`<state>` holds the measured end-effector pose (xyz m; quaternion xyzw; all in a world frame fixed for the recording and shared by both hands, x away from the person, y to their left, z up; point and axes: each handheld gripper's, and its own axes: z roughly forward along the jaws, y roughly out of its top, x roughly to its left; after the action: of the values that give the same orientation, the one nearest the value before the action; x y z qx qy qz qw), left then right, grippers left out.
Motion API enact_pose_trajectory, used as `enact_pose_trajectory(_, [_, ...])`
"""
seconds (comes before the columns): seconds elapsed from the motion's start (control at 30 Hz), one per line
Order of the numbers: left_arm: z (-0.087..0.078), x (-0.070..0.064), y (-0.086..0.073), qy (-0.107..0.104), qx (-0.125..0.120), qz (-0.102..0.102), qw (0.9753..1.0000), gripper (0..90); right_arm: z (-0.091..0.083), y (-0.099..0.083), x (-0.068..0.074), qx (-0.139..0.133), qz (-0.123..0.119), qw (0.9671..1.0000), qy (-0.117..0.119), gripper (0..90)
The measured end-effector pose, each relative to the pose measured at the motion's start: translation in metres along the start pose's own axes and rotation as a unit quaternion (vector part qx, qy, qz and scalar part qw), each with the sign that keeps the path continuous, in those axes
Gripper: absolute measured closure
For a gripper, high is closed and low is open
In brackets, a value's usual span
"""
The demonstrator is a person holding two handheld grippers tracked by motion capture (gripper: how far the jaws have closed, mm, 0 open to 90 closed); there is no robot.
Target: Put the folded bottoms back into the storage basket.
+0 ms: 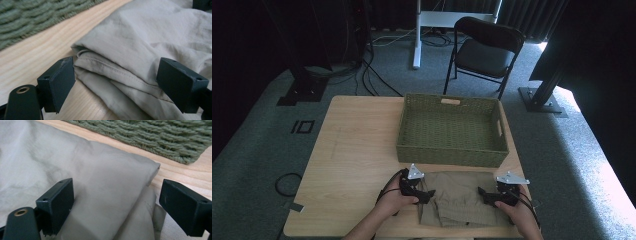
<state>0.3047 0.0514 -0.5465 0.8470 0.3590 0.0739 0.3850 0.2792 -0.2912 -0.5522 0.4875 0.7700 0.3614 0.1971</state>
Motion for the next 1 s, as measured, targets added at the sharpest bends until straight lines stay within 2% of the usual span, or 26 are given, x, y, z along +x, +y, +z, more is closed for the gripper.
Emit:
enact_pose_trajectory(0.2, [0.003,0.000,-0.001,0.002,-0.003,-0.008,1.0000,16.0,0.002,-0.002,0.000,0.008,0.005,0.9999,0.004,13.8])
enact_pose_trajectory(0.3, [0.005,-0.001,-0.002,0.005,-0.008,-0.004,0.9999,15.3,0.003,-0.003,-0.001,0.009,0.006,0.9998,0.016,14.1])
enact_pose_trajectory(0.4, [0.009,-0.002,-0.003,0.003,-0.019,0.007,0.9998,12.4,0.004,-0.003,0.001,0.010,0.000,0.9999,0.013,14.4])
enact_pose_trajectory(0.6, [0.012,-0.007,0.000,0.014,-0.017,0.007,0.9997,11.0,0.005,-0.003,0.004,0.014,-0.008,0.9999,0.004,14.7])
enact_pose_trajectory(0.67, [0.013,-0.009,0.000,0.017,-0.016,0.017,0.9996,12.2,0.004,-0.003,0.005,0.012,-0.014,0.9998,0.008,21.6])
enact_pose_trajectory(0.73, [0.014,-0.012,0.001,0.018,-0.019,0.025,0.9993,20.6,0.003,-0.003,0.007,0.004,-0.030,0.9991,0.029,37.3])
enact_pose_trajectory(0.77, [0.014,-0.013,0.001,0.015,-0.022,0.030,0.9992,29.0,0.003,-0.003,0.008,0.001,-0.034,0.9987,0.037,46.5])
enact_pose_trajectory(0.8, [0.014,-0.012,0.001,-0.003,-0.027,0.029,0.9992,41.0,0.002,-0.003,0.010,-0.001,-0.037,0.9983,0.046,54.2])
enact_pose_trajectory(0.83, [0.015,-0.012,0.002,-0.017,-0.029,0.016,0.9993,58.0,0.002,-0.002,0.012,-0.001,-0.035,0.9980,0.053,62.3])
enact_pose_trajectory(0.87, [0.015,-0.012,0.002,-0.017,-0.029,0.016,0.9993,63.8,0.002,-0.002,0.014,-0.001,-0.033,0.9978,0.058,69.3])
enact_pose_trajectory(0.9, [0.015,-0.012,0.002,-0.021,-0.026,0.027,0.9991,68.8,0.002,-0.002,0.016,0.000,-0.032,0.9977,0.060,73.2])
enact_pose_trajectory(1.0, [0.014,-0.012,0.003,-0.026,-0.025,0.024,0.9991,74.0,0.001,0.002,0.019,0.010,-0.025,0.9983,0.051,77.6])
